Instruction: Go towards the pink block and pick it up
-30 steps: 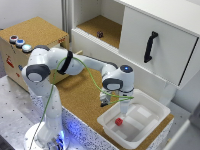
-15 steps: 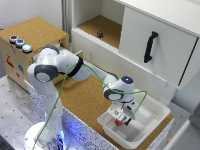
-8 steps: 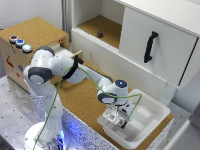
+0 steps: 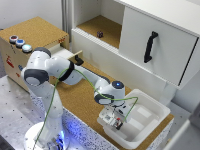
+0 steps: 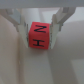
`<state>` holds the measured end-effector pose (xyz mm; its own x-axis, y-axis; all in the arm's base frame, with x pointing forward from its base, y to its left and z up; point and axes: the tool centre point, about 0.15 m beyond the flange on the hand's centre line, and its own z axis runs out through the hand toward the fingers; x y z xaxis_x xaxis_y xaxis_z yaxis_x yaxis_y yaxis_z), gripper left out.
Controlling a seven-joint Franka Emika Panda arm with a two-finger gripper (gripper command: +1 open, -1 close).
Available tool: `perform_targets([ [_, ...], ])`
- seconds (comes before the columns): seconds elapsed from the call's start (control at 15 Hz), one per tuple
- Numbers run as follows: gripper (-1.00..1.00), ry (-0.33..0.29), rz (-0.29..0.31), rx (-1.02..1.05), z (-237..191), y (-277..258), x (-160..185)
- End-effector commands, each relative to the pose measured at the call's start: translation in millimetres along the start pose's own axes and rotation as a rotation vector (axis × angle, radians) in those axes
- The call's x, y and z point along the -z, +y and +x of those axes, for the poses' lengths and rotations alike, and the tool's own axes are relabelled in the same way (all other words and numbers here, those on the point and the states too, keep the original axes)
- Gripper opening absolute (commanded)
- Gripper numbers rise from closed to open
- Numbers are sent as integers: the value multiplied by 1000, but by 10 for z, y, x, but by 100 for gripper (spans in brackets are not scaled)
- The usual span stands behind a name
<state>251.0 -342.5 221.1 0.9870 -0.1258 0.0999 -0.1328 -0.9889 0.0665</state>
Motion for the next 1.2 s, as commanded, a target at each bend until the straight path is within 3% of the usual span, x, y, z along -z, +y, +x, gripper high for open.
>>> perform_targets([
  [0.0, -100, -36, -107, -112, 299, 84, -37],
  [0.53, -100, 116, -23, -239, 797, 168, 805],
  [0.8, -100, 186, 43, -210, 916, -106, 1230],
  [1.13, -100, 230, 91, -129, 1045, -673, 1498],
])
